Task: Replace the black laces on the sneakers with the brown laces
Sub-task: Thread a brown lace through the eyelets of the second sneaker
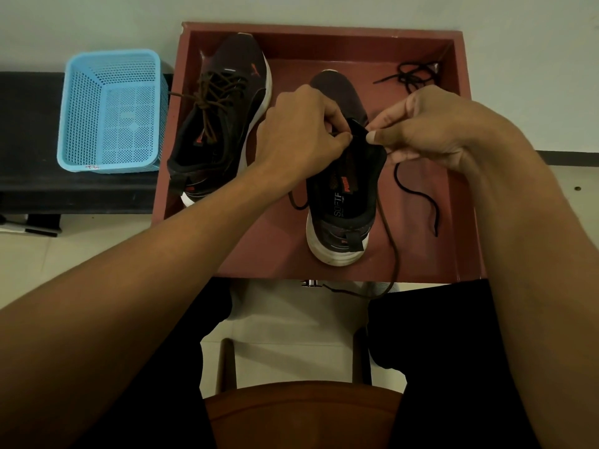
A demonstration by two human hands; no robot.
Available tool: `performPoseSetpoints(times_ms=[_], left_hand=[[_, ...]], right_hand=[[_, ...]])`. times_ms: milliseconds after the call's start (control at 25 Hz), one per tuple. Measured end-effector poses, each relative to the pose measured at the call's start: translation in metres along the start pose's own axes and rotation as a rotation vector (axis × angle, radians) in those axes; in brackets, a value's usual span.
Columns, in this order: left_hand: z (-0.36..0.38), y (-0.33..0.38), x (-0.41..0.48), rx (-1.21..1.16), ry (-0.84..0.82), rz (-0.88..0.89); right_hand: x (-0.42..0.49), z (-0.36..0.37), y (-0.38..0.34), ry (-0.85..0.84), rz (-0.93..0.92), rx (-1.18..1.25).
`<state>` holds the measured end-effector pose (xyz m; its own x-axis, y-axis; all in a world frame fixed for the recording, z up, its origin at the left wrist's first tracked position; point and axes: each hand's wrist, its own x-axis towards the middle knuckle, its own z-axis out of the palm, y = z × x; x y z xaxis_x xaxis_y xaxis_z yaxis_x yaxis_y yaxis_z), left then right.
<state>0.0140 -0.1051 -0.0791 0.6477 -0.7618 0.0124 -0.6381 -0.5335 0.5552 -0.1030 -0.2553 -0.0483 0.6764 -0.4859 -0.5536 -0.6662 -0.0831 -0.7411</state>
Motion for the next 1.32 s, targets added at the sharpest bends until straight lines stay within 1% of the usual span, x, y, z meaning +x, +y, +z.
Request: performPoseSetpoints(times_ms=[200,440,720,840,1120,1320], left_hand=[[0.003,0.002,0.001,0.009,-0.032,-0.021],[0.004,0.001,0.004,0.041,-0.031,0.008],[0.011,0.005,0.006,0.236,0.019,0.176],[0.011,0.001,0.008,0.195,0.01,0.162],[0.015,-0.001,0.006,0.128,0.0,0.088],[0.005,-0.002,0.004,0.127,-0.044,0.065]], right_hand=[[0.0,-0.001,-0.001,0.0,-0.015,-0.02],[0.001,-0.002,0.001,-0.026,-0.038,-0.017],[0.004,-0.002,0.004,-0.121,-0.053,0.065],[0.008,-0.002,0.007,-0.129,-0.05,0.078],[0.011,0.003,0.008,-0.114,-0.054,0.02],[0.013,-0.004,0.012,-0.177,-0.035,0.041]])
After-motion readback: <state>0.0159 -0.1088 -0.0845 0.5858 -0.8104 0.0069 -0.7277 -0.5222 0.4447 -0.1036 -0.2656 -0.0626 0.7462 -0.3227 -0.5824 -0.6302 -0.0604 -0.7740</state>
